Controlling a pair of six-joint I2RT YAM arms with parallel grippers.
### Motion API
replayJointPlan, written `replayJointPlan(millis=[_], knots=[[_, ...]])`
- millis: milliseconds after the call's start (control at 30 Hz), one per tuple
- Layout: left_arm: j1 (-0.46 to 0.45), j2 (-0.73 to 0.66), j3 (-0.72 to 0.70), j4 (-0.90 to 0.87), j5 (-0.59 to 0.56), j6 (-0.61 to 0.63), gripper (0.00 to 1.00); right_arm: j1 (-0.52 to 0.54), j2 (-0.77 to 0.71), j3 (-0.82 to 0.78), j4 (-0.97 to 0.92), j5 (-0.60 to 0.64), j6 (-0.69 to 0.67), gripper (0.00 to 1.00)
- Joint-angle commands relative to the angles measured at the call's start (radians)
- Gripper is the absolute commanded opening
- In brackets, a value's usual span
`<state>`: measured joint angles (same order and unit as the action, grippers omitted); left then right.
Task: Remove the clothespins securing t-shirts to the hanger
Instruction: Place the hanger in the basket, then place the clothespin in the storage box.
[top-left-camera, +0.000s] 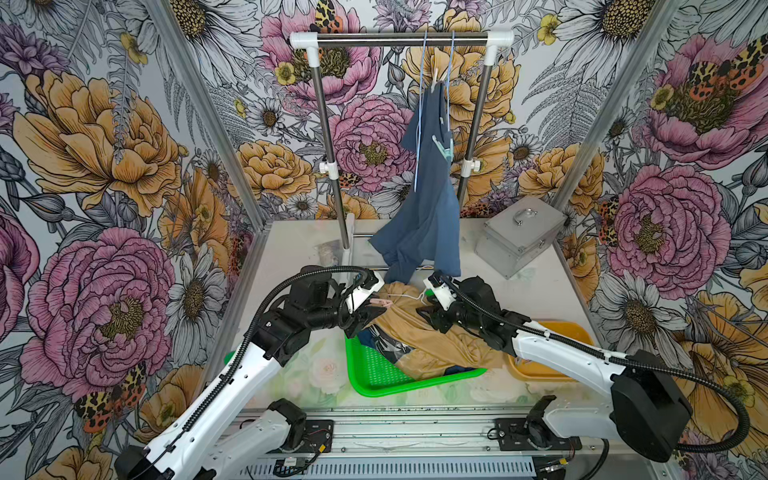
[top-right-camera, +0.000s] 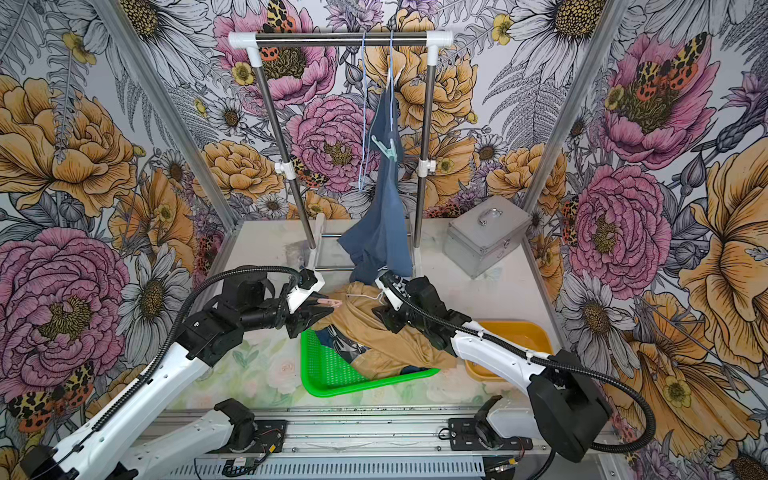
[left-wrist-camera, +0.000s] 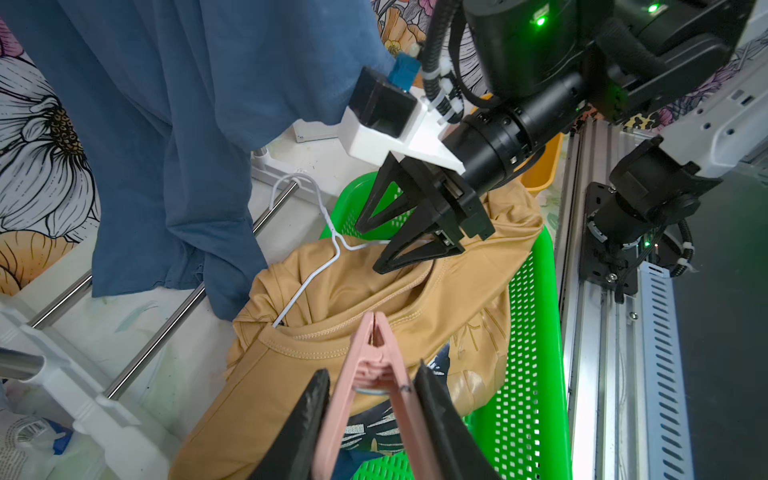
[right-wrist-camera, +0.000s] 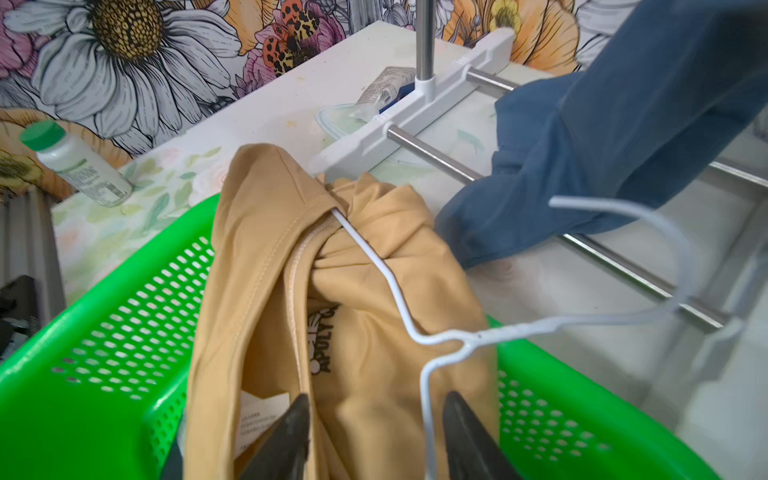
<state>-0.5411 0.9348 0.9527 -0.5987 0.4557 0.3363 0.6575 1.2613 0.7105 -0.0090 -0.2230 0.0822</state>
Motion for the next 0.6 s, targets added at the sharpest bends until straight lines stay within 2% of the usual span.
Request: replayJointPlan(millis=[0,100,333,433,567], knots=[[-0.008,0.022,0.0,0.062,-0.02,-0.086,0.36,0.001,-0.1,-0.006,-0.092,0.128,-0.04,0.66],[-0.008,0.053,0.006,0.078,-0.012,-0.133,0.36,0.026,-0.202,-0.021,-0.193,0.217,-0.084,0.76],[-0.014,0.097,0.028,0.12,0.033,-0.223,0.36,0.225,-0.431,-0.072,-0.208,0.452,-0.304,0.74],[-0.008,0.11,0.039,0.124,0.077,-0.276,0.36,0.305,-0.458,-0.079,-0.144,0.485,-0.448,0.74],[0.032,0.147,0.064,0.128,0.164,-0.396,0.36,0.366,-0.381,-0.024,-0.088,0.486,-0.565,0.74]])
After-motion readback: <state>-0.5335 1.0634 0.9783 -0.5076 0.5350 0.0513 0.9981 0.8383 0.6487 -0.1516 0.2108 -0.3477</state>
